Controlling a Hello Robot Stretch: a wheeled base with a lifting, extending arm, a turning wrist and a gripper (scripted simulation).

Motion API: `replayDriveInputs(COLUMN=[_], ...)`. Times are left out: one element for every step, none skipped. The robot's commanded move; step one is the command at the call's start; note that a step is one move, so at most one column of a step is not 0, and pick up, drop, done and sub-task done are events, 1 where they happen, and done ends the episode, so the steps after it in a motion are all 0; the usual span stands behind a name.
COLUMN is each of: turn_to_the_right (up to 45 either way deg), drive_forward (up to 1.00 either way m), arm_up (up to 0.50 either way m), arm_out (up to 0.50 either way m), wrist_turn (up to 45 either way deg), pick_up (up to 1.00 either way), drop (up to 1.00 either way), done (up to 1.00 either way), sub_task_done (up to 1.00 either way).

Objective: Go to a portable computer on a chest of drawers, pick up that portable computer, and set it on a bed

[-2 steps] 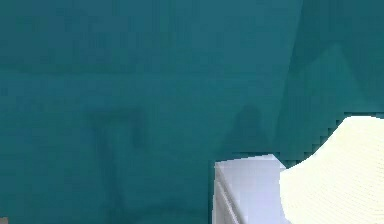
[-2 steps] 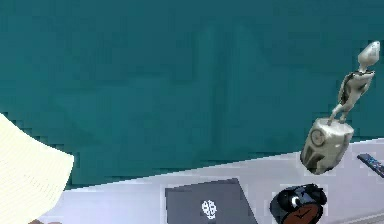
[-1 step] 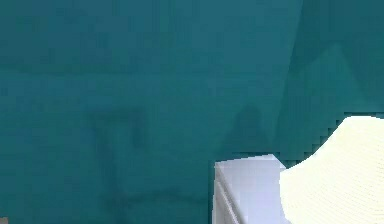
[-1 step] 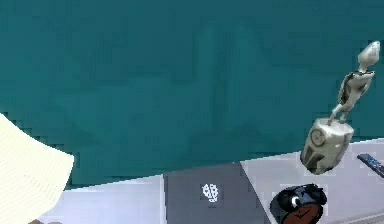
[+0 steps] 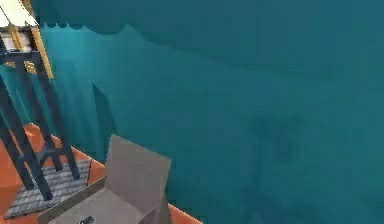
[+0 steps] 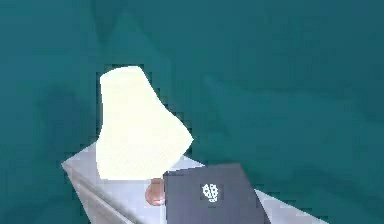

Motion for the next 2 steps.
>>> replayDriveInputs(turn_to_the_right=[-45.0,-45.0], drive_forward=[0.0,0.0], arm_up=[0.0,0.0], arm_out=[0.0,0.0], wrist_turn=[0.0,0.0], pick_up=[0.0,0.0], drop=[0.0,0.0], done=[0.0,0.0], sub_task_done=[0.0,0.0])
